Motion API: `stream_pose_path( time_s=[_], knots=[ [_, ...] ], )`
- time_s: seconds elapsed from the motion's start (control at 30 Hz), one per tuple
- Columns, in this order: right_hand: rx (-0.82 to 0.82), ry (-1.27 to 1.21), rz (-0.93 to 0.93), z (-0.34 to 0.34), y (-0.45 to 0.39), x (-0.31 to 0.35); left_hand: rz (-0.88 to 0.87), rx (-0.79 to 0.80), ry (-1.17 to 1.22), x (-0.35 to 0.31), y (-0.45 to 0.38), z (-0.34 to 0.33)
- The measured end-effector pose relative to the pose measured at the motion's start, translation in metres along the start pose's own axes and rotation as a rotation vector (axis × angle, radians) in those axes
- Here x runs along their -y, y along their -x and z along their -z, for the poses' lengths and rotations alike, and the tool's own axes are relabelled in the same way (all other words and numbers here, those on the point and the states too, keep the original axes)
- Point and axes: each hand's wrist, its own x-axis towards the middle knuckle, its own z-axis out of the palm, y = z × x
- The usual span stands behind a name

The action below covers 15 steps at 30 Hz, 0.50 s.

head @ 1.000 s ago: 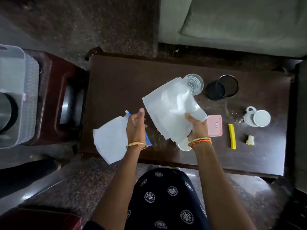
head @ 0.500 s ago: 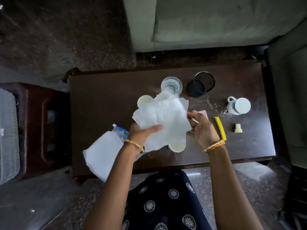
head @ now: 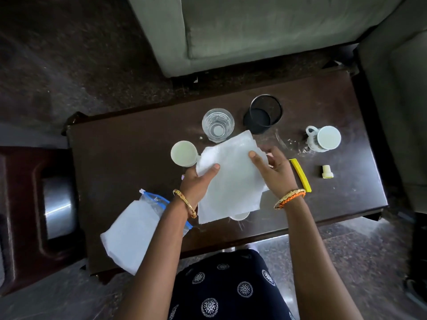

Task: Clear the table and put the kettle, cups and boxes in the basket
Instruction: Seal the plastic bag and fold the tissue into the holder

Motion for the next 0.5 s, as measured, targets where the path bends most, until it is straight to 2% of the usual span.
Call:
stream_pose_path(
  time_s=[0.1, 0.27, 0.4, 0.5],
  knots=[
    [-0.099, -0.179, 0.091, 0.008, 0.003, -0.005, -0.002, 0.001, 0.032, 0.001, -0.004, -0.006],
    [-0.209, -0.196, 0.194, 0.013, 0.000, -0.010, -0.017, 0.079, 0.020, 0.003, -0.009, -0.012],
    [-0.118, -0.170, 0.218, 0.023, -0.012, -0.003, -0.013, 0.189, -0.043, 0.000, -0.012, -0.014],
    [0.019, -0.089, 0.186, 0.027, -0.025, 0.008, -0.021, 0.229, -0.060, -0.006, -0.013, -0.016]
  ],
)
